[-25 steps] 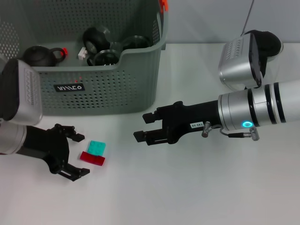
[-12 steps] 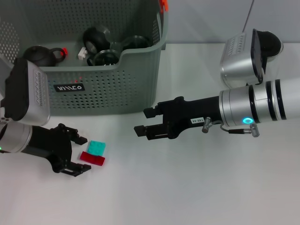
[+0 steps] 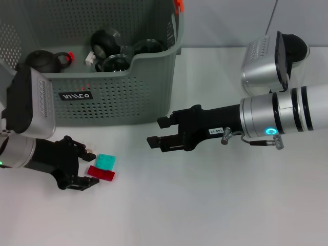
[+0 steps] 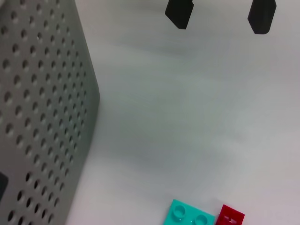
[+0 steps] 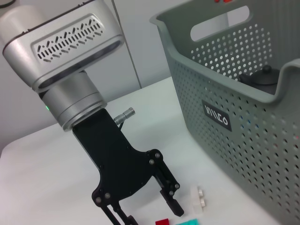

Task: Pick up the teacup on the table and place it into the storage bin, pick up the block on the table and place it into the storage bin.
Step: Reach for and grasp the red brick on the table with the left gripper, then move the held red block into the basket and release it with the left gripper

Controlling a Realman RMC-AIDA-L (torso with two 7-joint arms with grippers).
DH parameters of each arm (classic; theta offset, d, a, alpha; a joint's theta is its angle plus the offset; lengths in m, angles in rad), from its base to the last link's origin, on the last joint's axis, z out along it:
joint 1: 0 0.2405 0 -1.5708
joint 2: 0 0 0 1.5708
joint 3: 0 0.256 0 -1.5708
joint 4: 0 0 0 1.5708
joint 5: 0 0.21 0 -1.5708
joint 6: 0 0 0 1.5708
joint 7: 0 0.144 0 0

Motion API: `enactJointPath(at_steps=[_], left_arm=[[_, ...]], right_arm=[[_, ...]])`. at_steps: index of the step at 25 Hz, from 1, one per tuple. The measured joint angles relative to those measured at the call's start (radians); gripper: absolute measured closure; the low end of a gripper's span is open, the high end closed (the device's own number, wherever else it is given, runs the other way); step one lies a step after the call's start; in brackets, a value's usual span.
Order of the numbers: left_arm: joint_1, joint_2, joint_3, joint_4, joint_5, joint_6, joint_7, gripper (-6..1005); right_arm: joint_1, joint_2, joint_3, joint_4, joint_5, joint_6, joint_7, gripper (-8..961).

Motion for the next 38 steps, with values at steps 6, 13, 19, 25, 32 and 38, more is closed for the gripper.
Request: enactJointPath(at_steps=[6,13,19,25,32,38], left_arm=[[-0.008,0.0,0.0,-0.031,0.0,-0.022,0.001,423],[-0.009,0.0,0.0,-0.033,0.0,-0.013,0.001,427],[-0.009,0.001,0.0,-0.033,0.0,-0.023,0.001,555],[-0.009,0.0,0.0,-0.029,0.0,-0.026,-0.003,665],[-0.009,0.006,-0.003,-0.027,0.0,0.005,-0.007,742],[-0.005,0.008,-0.01,-0.019,0.0,0.022,-0.009,813]], right_arm=[[0.0,0.0,0.0,0.001,0.0,0.008,0.0,280],[0.0,0.0,0.0,-0.004,0.0,0.007,0.0,280],[0.0,0.0,0.0,-0.003,0.0,0.008,0.0,279],[0.0,0.0,0.0,-0.003,0.0,0.008,0.0,280],[0.0,0.0,0.001,-0.007,0.0,0.008,0.0,280],[0.0,0.0,0.002,-0.012,0.0,0.007,0.0,280]])
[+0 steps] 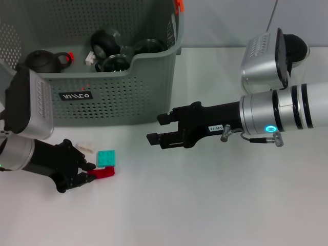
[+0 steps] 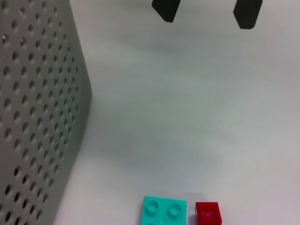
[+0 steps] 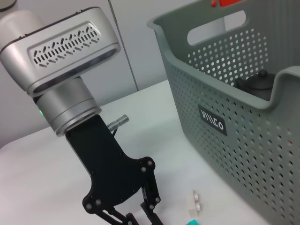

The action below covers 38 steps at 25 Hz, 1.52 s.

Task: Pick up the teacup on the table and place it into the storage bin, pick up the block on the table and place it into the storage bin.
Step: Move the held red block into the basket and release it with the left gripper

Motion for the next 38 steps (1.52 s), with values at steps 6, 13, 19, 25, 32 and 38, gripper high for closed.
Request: enactJointPath(at_steps=[6,13,19,25,32,38], left_arm=[[0.007,-0.001,-0.004,0.029,0.0,0.025,-0.012,825],[0.012,0.0,-0.011,0.041,0.0,0.034,-0.021,826],[0.018,0.002,-0.013,0.064,0.01,0.036,-0.044,825],[0.038,0.002,-0.058,0.141,0.017,0.125,-0.076,825],[-0.005,0.009,-0.23,0.181,-0.012,0.28,-0.118,825],[-0.057,0.056,-0.375,0.182,-0.157,0.375,-0.221,826]], right_arm=[[0.003,0.0,0.002,-0.001,0.0,-0.004,0.0,280],[0.003,0.0,0.001,-0.001,0.0,-0.005,0.0,280],[0.003,0.0,0.001,-0.001,0.0,-0.003,0.0,280],[0.003,0.0,0.001,-0.001,0.0,0.001,0.0,280],[0.003,-0.003,0.001,-0.001,0.0,-0.002,-0.002,279],[0.004,-0.005,0.001,-0.001,-0.001,-0.006,-0.005,279]])
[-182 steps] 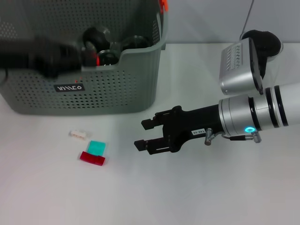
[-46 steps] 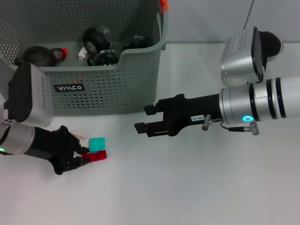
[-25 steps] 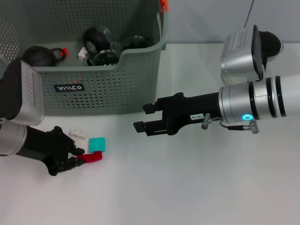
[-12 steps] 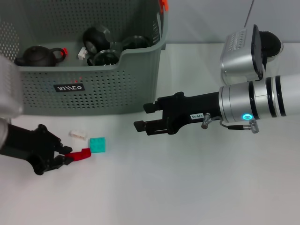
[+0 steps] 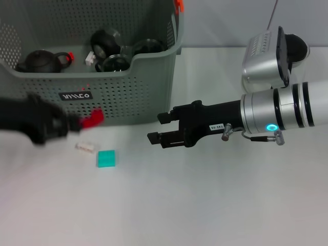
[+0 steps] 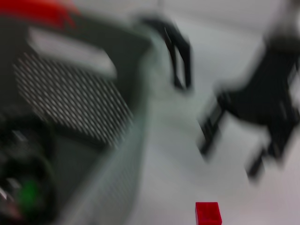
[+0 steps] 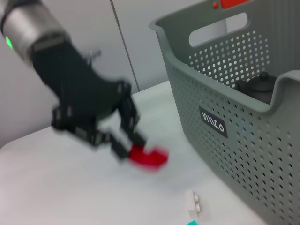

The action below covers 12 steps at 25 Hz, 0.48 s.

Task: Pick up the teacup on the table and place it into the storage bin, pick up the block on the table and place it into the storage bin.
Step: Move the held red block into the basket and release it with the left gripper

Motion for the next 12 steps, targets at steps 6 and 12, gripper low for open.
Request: enactJointPath(at_steps=[6,12], left_arm=[[-0.056,0.075,-0.112,0.003,-0.214,0.043,-0.148,826],[-0.148,0.104,-0.066,-0.015,-0.201,-0.154,-0.257,826]], right_arm=[[-0.001,-0.001,0.0,-0.001,-0.003,0.0,-0.008,279],[0.0,-0.002,0.0,-0.001,-0.003,-0.009,-0.008,279]])
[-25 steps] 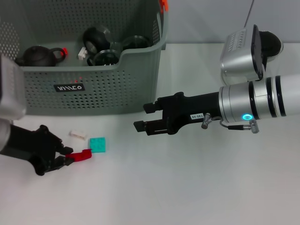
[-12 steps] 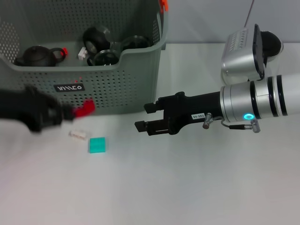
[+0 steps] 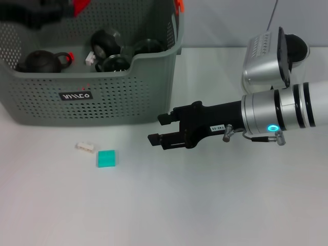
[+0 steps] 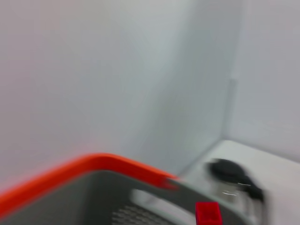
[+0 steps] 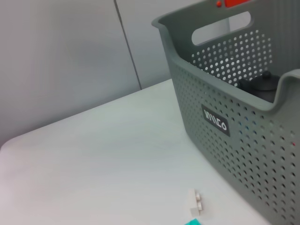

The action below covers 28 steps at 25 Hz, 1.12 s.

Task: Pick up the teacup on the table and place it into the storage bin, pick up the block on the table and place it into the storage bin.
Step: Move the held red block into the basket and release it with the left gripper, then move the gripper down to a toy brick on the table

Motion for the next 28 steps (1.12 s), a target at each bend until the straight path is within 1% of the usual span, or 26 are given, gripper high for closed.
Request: enactJointPath(at_steps=[3,4,5,6,7,11,14,16,19,23,25,26,28], left_arm=[[-0.028,0.006,0.074,-0.027,0.042,-0.171,-0.063,826],[-0.028,0.006,0.074,-0.027,0.042,-0.171,-0.063,826],[-0.037,0.006,0.114,-0.042,0.074,-0.245,-0.099,826],[-0.037,0.006,0.114,-0.042,0.074,-0.245,-0.099,826],[-0.048,0.0,0.184,-0.065,0.137,-0.365,-0.161,826],[-0.05,-0.01,0.223,-0.079,0.16,-0.418,-0.188,818],[-0.048,-0.014,0.226,-0.087,0.163,-0.431,-0.205,799],[-0.046,-0.014,0.226,-0.087,0.163,-0.427,-0.217,786],[-0.039,-0.014,0.219,-0.069,0.148,-0.401,-0.232,709],[-0.029,-0.012,0.168,-0.03,0.085,-0.289,-0.228,605],[-0.009,-0.012,0.122,-0.004,-0.004,-0.194,-0.197,554],[0.01,-0.014,0.097,0.01,-0.083,-0.119,-0.166,528],[0.042,-0.017,0.07,0.022,-0.202,0.006,-0.107,374]], right_arm=[[0.0,-0.002,0.0,0.0,0.001,-0.008,0.0,279],[0.0,-0.003,0.0,0.0,0.001,-0.011,0.0,279],[0.0,-0.003,0.0,0.0,0.001,-0.014,0.0,279],[0.001,-0.003,0.0,0.0,0.001,-0.015,0.0,279],[0.001,-0.003,0.0,0.0,0.0,-0.016,0.0,279],[0.001,-0.003,-0.002,0.0,-0.002,-0.016,0.0,279],[0.001,-0.003,-0.003,0.0,-0.002,-0.019,0.0,279],[0.001,-0.003,-0.002,0.0,-0.002,-0.023,0.0,279],[0.001,-0.003,0.0,0.0,-0.002,-0.025,-0.001,280],[-0.001,-0.005,0.0,0.0,-0.002,-0.028,-0.001,280],[-0.001,-0.005,0.0,0.0,-0.002,-0.028,-0.002,280],[-0.001,-0.006,0.0,0.0,-0.002,-0.027,-0.002,280],[0.0,-0.006,0.0,0.0,-0.002,-0.023,-0.004,280]])
